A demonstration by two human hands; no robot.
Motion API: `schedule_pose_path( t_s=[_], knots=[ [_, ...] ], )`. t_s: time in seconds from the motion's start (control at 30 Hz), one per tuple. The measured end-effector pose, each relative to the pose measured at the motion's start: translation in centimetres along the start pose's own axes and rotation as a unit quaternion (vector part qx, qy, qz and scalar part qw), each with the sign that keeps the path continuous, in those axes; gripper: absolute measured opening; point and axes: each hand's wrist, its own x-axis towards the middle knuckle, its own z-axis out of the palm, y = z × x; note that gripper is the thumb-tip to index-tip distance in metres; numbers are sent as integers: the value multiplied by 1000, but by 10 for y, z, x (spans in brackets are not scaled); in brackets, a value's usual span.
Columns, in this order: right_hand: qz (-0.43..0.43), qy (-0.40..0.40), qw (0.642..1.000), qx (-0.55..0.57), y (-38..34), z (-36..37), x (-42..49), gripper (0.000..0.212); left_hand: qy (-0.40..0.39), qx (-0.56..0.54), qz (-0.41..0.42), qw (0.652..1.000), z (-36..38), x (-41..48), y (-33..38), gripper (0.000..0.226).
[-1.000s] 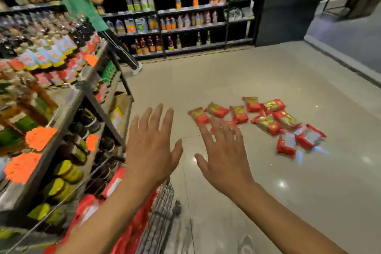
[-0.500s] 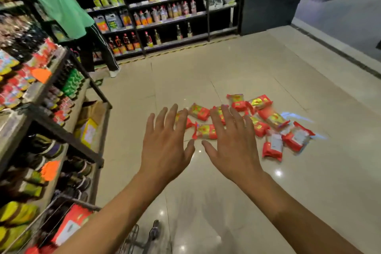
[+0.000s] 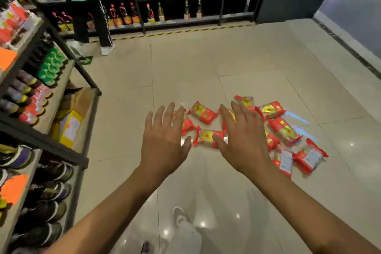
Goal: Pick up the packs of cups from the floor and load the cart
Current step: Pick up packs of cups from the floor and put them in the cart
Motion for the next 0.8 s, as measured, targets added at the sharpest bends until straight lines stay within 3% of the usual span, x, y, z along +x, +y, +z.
schedule_pose_path(
  t_s=[0.23, 0.43, 0.63, 0.8],
  knots=[
    [15, -69, 997, -8, 21, 81, 135, 73, -50, -23, 3, 998, 68, 138, -50, 75],
    [11, -107, 994, 11, 55, 207, 258, 72, -96, -15, 9, 995, 181, 250, -71, 76],
    [10, -186, 982, -18, 104, 405, 372, 76, -161, 25, -2, 987, 374, 349, -87, 78],
    [7, -262, 965, -22, 151, 604, 392, 74, -236, 39, -11, 971, 579, 374, -106, 79]
  ],
)
